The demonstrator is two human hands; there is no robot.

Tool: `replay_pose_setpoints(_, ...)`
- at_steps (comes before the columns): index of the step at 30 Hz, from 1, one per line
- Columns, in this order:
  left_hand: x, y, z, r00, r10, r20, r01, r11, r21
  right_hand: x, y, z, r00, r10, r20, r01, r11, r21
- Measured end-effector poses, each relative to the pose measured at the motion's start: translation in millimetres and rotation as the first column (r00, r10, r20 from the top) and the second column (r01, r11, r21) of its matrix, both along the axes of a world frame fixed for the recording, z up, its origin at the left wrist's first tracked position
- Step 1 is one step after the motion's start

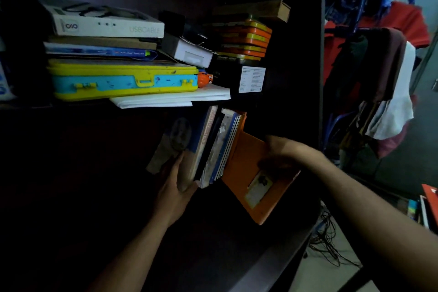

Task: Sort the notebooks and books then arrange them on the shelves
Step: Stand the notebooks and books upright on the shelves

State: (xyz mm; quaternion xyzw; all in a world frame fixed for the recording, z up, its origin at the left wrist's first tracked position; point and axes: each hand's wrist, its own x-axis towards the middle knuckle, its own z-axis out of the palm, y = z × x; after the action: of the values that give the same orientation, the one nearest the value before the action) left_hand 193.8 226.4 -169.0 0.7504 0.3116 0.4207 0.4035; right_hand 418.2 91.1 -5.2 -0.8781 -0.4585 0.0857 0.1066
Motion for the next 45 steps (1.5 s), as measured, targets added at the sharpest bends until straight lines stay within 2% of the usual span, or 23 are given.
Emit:
replay_pose_setpoints(5,-0.6,-0.5,-0.6,1.000,0.007,0.022,-0.008,0.999,0.051,1.4,13.0,9.5,0.998,0.001,0.055,-0.001,1.000,-0.011)
replay_pose_setpoints(13,-0.6,1.5,-3.3,0.999,-0.019,0.036,0.018,0.999,0.037,-4.0,9.8,5.1,0.987,-0.060,0.146,0.067,0.997,-0.044)
replay_pose_setpoints(21,0.1,-0.2,-1.5,0.999,-0.037,0.036,0.036,0.999,0.028,0.6,23.5,5.5,0.994,-0.033,0.106,0.031,0.999,0.016)
replay_pose_setpoints(29,2.3,-1.7,0.3,0.999,0.034,0.017,-0.035,0.997,0.070,-1.8,13.8,-1.3,0.998,0.035,0.057,-0.039,0.997,0.073)
replay_pose_setpoints(31,3.0,-4.0,3.1,0.999,0.031,0.031,-0.033,0.997,0.066,-2.7,6.3,-2.7,0.999,0.027,0.020,-0.029,0.995,0.101)
replay_pose_setpoints(33,2.4,-4.9,3.9,0.999,0.010,0.045,-0.013,0.998,0.068,-6.8,-4.1,-1.5,0.998,-0.021,0.055,0.016,0.996,0.086)
replay_pose_setpoints(36,1.9,-6.1,2.2,0.998,0.039,0.040,-0.044,0.988,0.150,-19.7,-23.5,-0.7,0.980,-0.050,0.192,0.048,0.999,0.011)
replay_pose_setpoints(39,2.6,-10.3,7.6,0.978,0.209,0.012,-0.200,0.918,0.342,-25.6,-44.9,-5.2,0.980,-0.047,0.196,0.036,0.998,0.060)
replay_pose_setpoints(42,6.4,-24.4,18.5,0.972,0.235,0.013,-0.192,0.759,0.623,-28.5,-61.8,-15.7,0.994,-0.057,0.091,0.033,0.968,0.249)
replay_pose_setpoints(45,11.5,-40.0,24.5,0.961,0.256,-0.109,-0.074,0.612,0.788,-31.2,-69.7,-46.4,0.988,-0.137,0.072,0.075,0.834,0.546)
